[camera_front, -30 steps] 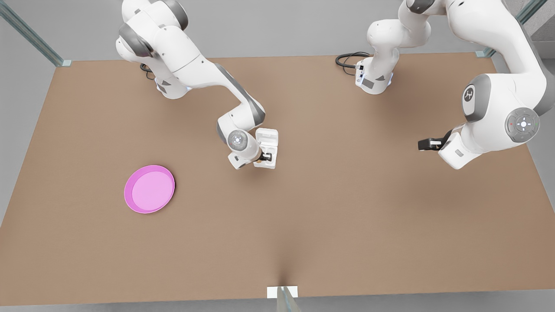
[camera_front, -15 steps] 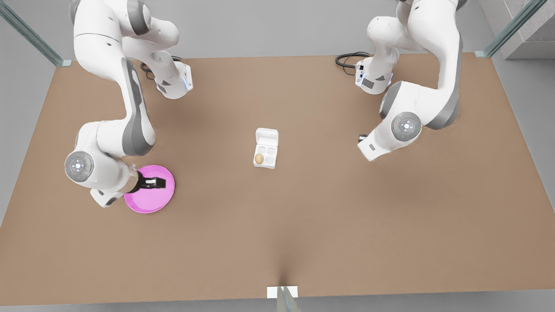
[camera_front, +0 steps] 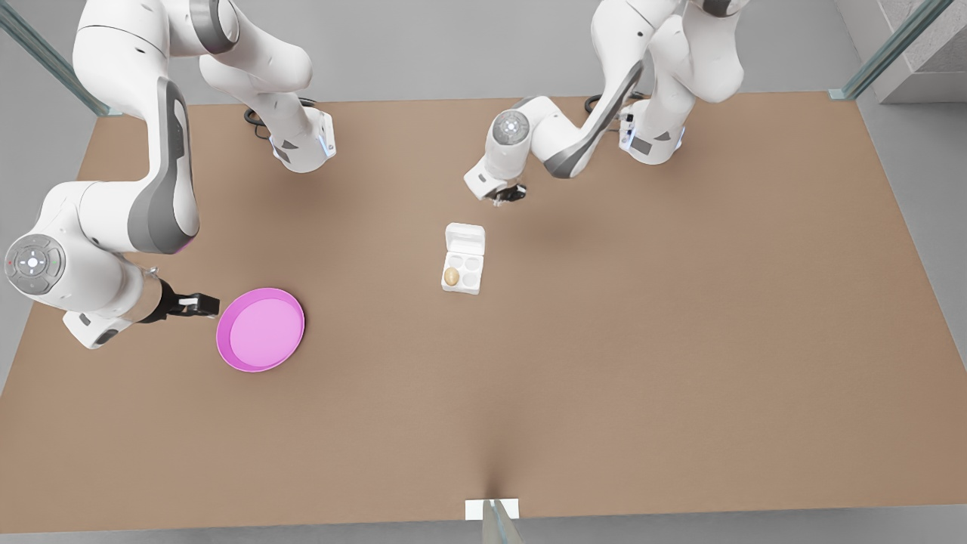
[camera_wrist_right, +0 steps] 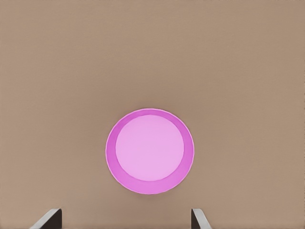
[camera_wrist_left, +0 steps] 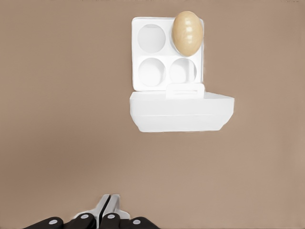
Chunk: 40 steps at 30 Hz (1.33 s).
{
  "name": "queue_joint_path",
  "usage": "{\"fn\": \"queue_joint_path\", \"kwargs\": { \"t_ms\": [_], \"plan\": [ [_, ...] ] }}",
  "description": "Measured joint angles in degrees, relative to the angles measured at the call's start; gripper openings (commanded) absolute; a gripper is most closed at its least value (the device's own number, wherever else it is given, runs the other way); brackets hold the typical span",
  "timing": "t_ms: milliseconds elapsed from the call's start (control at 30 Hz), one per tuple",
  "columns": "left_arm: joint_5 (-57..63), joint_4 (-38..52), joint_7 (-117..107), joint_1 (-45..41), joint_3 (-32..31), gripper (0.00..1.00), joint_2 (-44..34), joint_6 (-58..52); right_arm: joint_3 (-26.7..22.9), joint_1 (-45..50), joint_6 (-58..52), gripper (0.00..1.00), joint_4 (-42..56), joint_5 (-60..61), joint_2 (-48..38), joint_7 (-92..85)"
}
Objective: Pack egg into the box and close the box lid
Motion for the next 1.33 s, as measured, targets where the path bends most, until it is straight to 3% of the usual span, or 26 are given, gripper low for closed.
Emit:
{"fn": "queue_joint_path", "kwargs": {
  "t_ms": [100,200,667,767,833,867,900,967,1033,1067,1100,1133,1233,1333],
  "plan": [
    [-0.8,0.0,-0.5,-2.7,0.0,0.21,0.7,0.1,0.0,0.0,0.2,1.00,0.0,0.0,0.3,0.0],
    [-1.1,8.1,-1.0,-3.3,0.0,0.21,7.1,0.0,0.0,0.0,0.3,1.00,0.0,-0.1,0.3,-0.1],
    [0.9,24.2,0.6,-1.9,2.8,0.21,18.9,-2.0,0.0,0.2,0.3,1.00,0.7,0.1,0.4,0.0],
    [1.1,32.2,0.5,-1.1,2.9,0.21,23.5,-5.2,0.0,0.1,0.4,1.00,0.7,0.0,0.4,0.0],
    [1.2,41.7,0.7,1.5,3.2,0.21,25.0,-15.5,0.0,0.1,0.4,1.00,0.7,0.0,0.4,0.1],
    [0.9,60.1,2.1,9.4,4.4,0.94,25.1,-38.2,0.0,0.0,0.4,1.00,0.8,0.0,0.4,0.0],
    [0.2,64.1,2.0,14.7,5.1,1.00,23.2,-42.3,0.0,-0.1,0.4,1.00,0.9,0.0,0.4,0.1],
    [-1.0,64.3,14.3,30.0,6.4,1.00,20.1,-49.6,-0.1,-0.3,0.6,1.00,0.9,0.0,0.4,0.0],
    [-2.1,63.7,34.6,32.8,20.4,1.00,19.4,-53.9,-0.1,-0.8,0.6,1.00,0.9,0.0,0.5,0.0],
    [-2.3,61.8,36.1,35.2,20.9,1.00,16.5,-54.5,-0.1,-0.8,0.6,1.00,0.9,0.0,0.7,0.0],
    [-0.1,48.4,35.3,47.1,3.5,1.00,5.5,-49.1,-0.1,-0.8,0.6,1.00,1.3,0.0,0.9,0.0],
    [3.2,36.6,35.0,48.3,-0.8,1.00,-4.6,-45.1,-0.1,-0.8,0.5,1.00,1.7,0.0,1.2,0.0],
    [9.0,38.6,35.6,53.6,-1.2,1.00,-6.1,-49.7,-0.1,-0.8,0.4,1.00,1.8,0.0,1.2,0.0],
    [11.6,38.7,35.6,51.0,-1.3,1.00,-6.1,-50.1,-0.1,-0.8,0.4,1.00,1.7,0.1,1.2,0.0]
  ]
}}
